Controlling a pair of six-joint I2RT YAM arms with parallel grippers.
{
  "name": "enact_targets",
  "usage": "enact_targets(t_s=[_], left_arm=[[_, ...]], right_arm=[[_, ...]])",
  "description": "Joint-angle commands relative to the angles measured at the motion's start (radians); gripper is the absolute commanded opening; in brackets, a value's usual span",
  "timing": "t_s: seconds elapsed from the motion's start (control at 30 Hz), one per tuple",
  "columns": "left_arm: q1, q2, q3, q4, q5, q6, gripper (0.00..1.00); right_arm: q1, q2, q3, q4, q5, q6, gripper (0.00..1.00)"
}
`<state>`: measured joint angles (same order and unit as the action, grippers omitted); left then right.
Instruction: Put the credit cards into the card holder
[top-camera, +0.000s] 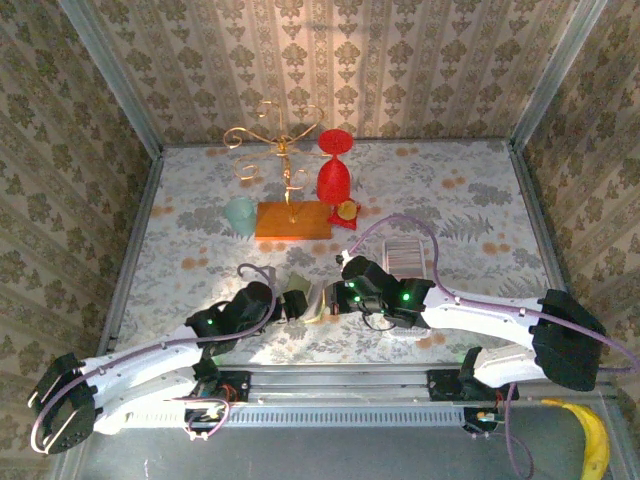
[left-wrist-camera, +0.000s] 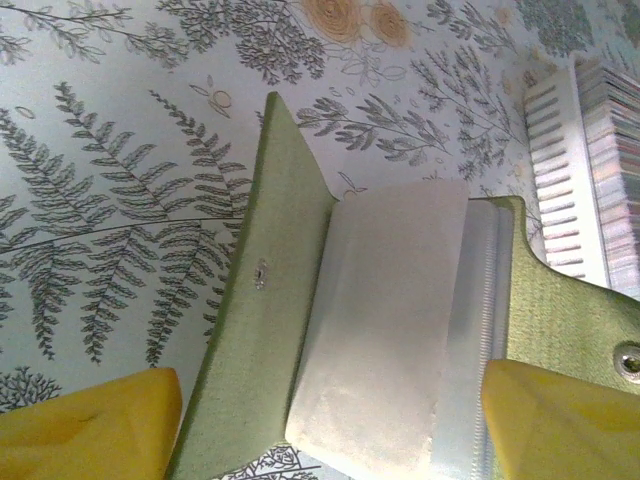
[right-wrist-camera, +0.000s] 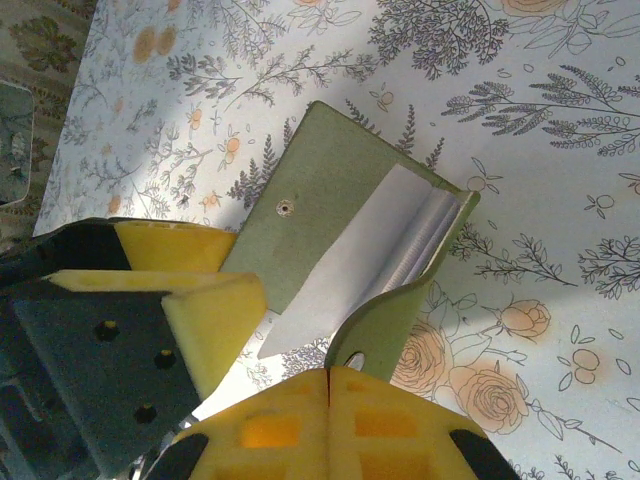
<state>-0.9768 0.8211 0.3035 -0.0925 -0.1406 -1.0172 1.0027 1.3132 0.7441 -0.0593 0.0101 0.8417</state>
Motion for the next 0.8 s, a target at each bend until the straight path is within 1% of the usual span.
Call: enact_targets(t_s=[0.0,0.17,0.2,0.23,0.3,0.33,0.43,0.5,0.6,0.77], left_arm=[[-0.001,0.006,0.042,-0.054,-0.049,0.018,0.74],[0.029,0.018,0.054,-0.080,-0.055,0.020,0.61],[0.038,0.022,0.054,-0.079,-0.047,0.020,0.61],[0.045,0.026,0.054,-0.078,-0.038,0.023,0.64],[0.060,0.031,0.055,-0.069,-0.020,0.032,0.76],[0.064,0.031,0.057,-0.069,-0.013,0.035,0.78],[0.069,0.020,0.063,-0.042,0.021,0.081,0.83],[0.069,0.024,0.080,-0.042,0.047,0.126,0.89],[0.070,0.063,0.125,-0.079,0.082,0.193,0.95],[0.077,0.140,0.170,-0.137,0.071,0.234,0.99]], right_arm=[[0.007,-0.008,0.005,-0.006,0.012,0.001,0.00],[0.005,-0.002,0.004,-0.028,0.027,-0.004,0.00],[0.005,-0.002,0.005,-0.033,0.029,-0.006,0.00],[0.005,-0.003,0.005,-0.037,0.033,-0.009,0.00],[0.003,-0.006,0.005,-0.056,0.045,-0.010,0.00],[0.002,-0.009,0.003,-0.058,0.049,-0.013,0.00],[-0.003,-0.019,-0.002,-0.058,0.048,-0.017,0.00],[-0.004,-0.018,0.002,-0.060,0.045,-0.019,0.00],[-0.004,-0.014,0.006,-0.057,0.041,-0.022,0.00],[-0.006,-0.009,0.012,-0.055,0.039,-0.026,0.00]])
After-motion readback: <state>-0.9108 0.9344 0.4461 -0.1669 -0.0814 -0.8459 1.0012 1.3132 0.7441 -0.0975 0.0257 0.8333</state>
